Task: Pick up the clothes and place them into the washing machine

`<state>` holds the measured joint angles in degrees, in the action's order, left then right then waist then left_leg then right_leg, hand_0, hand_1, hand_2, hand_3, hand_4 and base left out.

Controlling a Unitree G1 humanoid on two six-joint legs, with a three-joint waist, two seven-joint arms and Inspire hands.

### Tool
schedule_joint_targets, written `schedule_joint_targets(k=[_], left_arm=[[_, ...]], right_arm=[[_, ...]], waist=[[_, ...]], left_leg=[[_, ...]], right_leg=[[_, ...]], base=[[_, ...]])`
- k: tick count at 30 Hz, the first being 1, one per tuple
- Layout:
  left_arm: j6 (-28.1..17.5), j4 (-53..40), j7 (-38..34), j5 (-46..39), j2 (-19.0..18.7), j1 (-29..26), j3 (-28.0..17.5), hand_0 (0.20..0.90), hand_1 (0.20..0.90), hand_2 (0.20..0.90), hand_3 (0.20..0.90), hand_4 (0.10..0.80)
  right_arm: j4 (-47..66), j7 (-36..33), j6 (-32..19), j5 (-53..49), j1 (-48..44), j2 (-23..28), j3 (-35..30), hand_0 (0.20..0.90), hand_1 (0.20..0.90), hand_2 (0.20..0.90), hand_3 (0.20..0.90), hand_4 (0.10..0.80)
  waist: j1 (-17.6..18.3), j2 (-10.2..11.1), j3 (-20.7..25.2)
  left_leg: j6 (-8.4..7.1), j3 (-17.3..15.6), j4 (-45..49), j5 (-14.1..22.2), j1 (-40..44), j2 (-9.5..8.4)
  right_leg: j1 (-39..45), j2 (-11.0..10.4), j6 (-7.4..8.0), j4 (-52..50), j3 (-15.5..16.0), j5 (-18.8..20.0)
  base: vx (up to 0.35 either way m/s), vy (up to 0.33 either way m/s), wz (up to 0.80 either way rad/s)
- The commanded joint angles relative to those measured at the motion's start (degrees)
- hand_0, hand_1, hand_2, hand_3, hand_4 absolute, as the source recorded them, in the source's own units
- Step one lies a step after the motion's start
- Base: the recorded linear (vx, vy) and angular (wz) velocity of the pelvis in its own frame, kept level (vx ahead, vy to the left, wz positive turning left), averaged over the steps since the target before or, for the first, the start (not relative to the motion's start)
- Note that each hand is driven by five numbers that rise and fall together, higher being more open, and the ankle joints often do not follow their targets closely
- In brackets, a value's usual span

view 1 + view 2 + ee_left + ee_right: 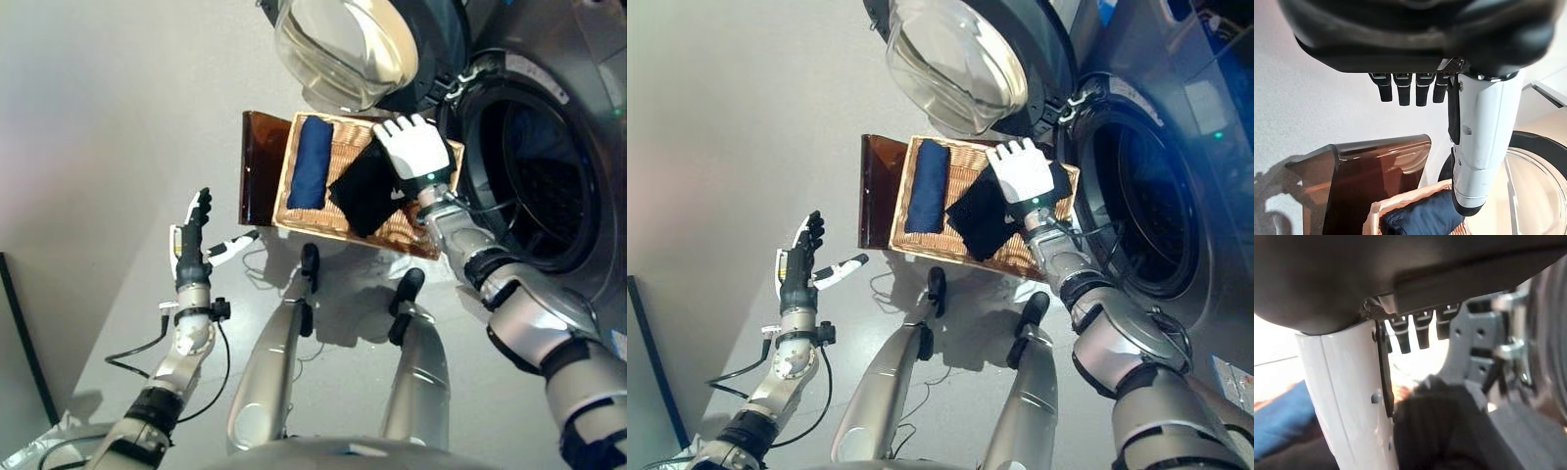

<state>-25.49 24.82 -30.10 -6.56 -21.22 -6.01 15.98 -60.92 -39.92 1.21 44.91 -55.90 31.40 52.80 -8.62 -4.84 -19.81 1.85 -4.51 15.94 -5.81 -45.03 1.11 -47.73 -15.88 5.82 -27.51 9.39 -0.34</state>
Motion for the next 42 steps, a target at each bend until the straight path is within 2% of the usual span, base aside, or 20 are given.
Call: schedule_joint_targets(k=[1, 5, 9, 10, 11, 17, 18, 23, 26, 35, 42], left_arm=[[-5.2, -3.4, -2.9, 0.4, -3.7, 1.0, -3.4, 0.900, 0.900, 0.900, 0.900, 0.800], [-5.1, -3.1, -2.7, -0.1, -3.7, 1.2, -2.6, 0.900, 0.900, 0.900, 0.900, 0.800], [-5.0, -3.0, -2.4, -0.8, -3.7, 1.3, -2.7, 0.900, 0.900, 0.900, 0.900, 0.800], [-4.9, -2.9, -2.3, -1.0, -3.6, 1.4, -2.6, 0.900, 0.900, 0.900, 0.900, 0.800], [-4.8, -3.4, -2.1, -1.0, -3.6, 1.5, -2.7, 0.900, 0.900, 0.900, 0.900, 0.800], [-4.9, -3.1, -2.1, -0.8, -3.5, 2.5, -3.7, 0.900, 0.900, 0.900, 0.900, 0.800], [-5.0, -3.2, -2.1, -0.9, -3.5, 2.4, -3.6, 0.900, 0.900, 0.900, 0.900, 0.800], [-5.2, -4.2, -2.4, -0.8, -3.7, 2.8, -4.2, 0.900, 0.900, 0.900, 0.900, 0.800], [-5.6, -5.4, -2.9, -0.6, -3.8, 2.4, -4.6, 0.900, 0.900, 0.900, 0.900, 0.800], [-5.9, -8.7, -3.2, 0.1, -3.2, 3.4, -6.6, 0.900, 0.900, 0.900, 0.900, 0.800], [-5.7, -10.5, -3.0, 0.3, -2.6, 3.6, -8.3, 0.900, 0.900, 0.900, 0.900, 0.800]], right_arm=[[9.1, -3.8, -1.0, 2.1, -2.7, 5.8, -1.2, 0.900, 0.900, 0.900, 0.900, 0.800], [9.9, -3.3, -1.6, 1.9, -2.6, 6.3, -0.9, 0.900, 0.900, 0.900, 0.900, 0.800], [7.8, -2.2, -2.2, 0.9, -3.5, 4.8, 0.5, 0.900, 0.900, 0.900, 0.900, 0.800], [7.2, -2.0, -2.3, 0.7, -3.5, 4.3, 0.9, 0.900, 0.900, 0.900, 0.900, 0.800], [6.8, -1.8, -2.4, 0.8, -3.6, 3.7, 1.3, 0.900, 0.900, 0.900, 0.900, 0.800], [5.2, -0.7, -3.1, 1.3, -2.8, 2.0, 3.3, 0.900, 0.900, 0.900, 0.900, 0.800], [4.7, -0.6, -3.1, 1.3, -2.9, 1.8, 3.7, 0.900, 0.900, 0.900, 0.900, 0.800], [3.4, -0.3, -3.3, 0.6, -2.7, 0.7, 4.4, 0.900, 0.900, 0.900, 0.900, 0.800], [-2.0, -1.1, -2.6, -0.5, -2.4, -1.3, 4.2, 0.900, 0.900, 0.900, 0.900, 0.800], [-11.6, -1.2, -0.3, -1.8, -1.7, -3.0, 2.4, 0.900, 0.900, 0.900, 0.900, 0.800], [-18.8, -0.2, 2.1, -1.7, -2.8, -1.8, 1.2, 0.900, 0.900, 0.900, 0.900, 0.800]], waist=[[-0.9, 0.9, 0.6], [-0.8, 1.3, 0.6], [-1.1, 1.7, 0.4], [-1.2, 1.8, 0.7], [-1.3, 1.7, 0.3], [-1.5, 1.8, 0.2], [-1.5, 1.9, 0.5], [-1.8, 2.2, 0.1], [-2.4, 1.9, 0.0], [-3.7, 0.5, 0.1], [-5.1, -1.5, 0.6]], left_leg=[[-5.76, 1.7, 1.1, 4.2, -1.9, 1.76], [-5.89, 1.9, 0.8, 3.9, -1.5, 2.05], [-6.17, 2.2, 0.3, 3.5, -1.5, 2.56], [-6.61, 2.6, 0.5, 5.0, -1.0, 2.60], [-6.27, 2.4, 0.4, 3.4, -1.7, 2.68], [-6.52, 3.1, 0.7, 3.4, -2.5, 2.82], [-6.93, 3.5, 0.7, 4.9, -2.0, 2.87], [-7.06, 3.7, 1.7, 5.3, -3.0, 2.96], [-7.04, 4.0, 3.7, 6.0, -5.0, 2.83], [-6.90, 4.4, 8.9, 7.9, -9.3, 2.42], [-6.93, 4.7, 13.1, 9.0, -14.0, 1.37]], right_leg=[[3.2, 0.6, 0.25, 5.0, 0.9, 0.8], [3.6, 0.8, 0.35, 5.3, 1.4, 0.8], [3.6, 0.8, 0.40, 5.4, 2.1, 0.7], [4.0, 0.9, 0.93, 4.9, 1.8, -0.9], [3.5, 0.8, 0.42, 5.1, 2.3, 0.5], [2.9, 0.8, 0.33, 3.8, 3.1, -0.3], [3.2, 0.9, 0.85, 3.5, 2.7, -1.8], [2.4, 0.8, 0.83, 2.2, 3.1, -2.4], [1.1, 0.4, 0.70, -0.1, 3.4, -3.4], [-2.6, -0.9, 0.32, -6.0, 3.2, -5.5], [-7.6, -1.4, -0.20, -12.6, 2.3, -7.9]], base=[[-0.009, -0.024, -0.08], [-0.004, -0.021, -0.06], [0.020, -0.034, -0.04], [0.000, 0.000, 0.00], [0.000, 0.000, 0.00], [0.006, -0.010, 0.02], [0.116, -0.035, 0.07], [0.029, -0.010, 0.04], [0.008, -0.015, 0.13], [0.020, 0.015, 0.12], [-0.009, 0.007, 0.08]])
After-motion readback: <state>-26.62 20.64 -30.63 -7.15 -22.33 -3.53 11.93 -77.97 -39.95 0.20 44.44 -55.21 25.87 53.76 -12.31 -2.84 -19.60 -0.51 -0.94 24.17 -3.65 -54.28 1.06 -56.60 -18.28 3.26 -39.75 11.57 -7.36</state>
